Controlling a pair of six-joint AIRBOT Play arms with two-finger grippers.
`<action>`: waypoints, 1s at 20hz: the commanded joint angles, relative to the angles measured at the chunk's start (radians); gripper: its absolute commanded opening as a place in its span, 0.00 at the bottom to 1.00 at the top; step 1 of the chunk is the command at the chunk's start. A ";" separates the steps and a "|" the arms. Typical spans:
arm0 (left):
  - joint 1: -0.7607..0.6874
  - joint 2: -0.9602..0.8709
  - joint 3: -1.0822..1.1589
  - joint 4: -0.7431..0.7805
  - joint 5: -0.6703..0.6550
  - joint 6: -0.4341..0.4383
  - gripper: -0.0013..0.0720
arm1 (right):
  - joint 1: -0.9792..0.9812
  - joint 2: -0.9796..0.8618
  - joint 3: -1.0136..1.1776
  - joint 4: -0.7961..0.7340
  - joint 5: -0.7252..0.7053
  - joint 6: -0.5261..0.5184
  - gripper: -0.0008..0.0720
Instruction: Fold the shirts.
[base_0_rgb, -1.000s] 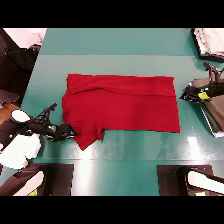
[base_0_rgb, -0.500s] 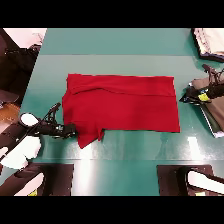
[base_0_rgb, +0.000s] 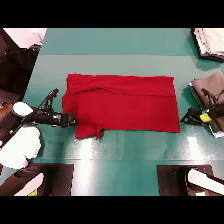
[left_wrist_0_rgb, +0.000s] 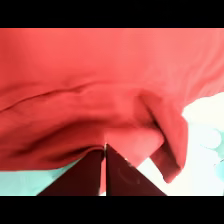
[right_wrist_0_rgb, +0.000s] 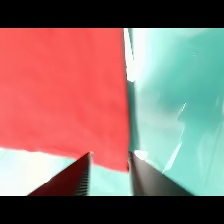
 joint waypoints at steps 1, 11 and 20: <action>0.000 0.001 0.026 0.005 -0.004 0.006 0.05 | -0.068 0.026 -0.143 0.005 -0.011 -0.055 0.63; 0.000 0.001 0.026 0.006 -0.005 0.006 0.05 | -0.087 0.026 -0.204 0.180 -0.115 -0.105 0.18; -0.050 0.159 0.028 0.230 -0.290 -0.116 0.05 | -0.087 0.311 -0.204 -0.109 0.061 -0.091 0.03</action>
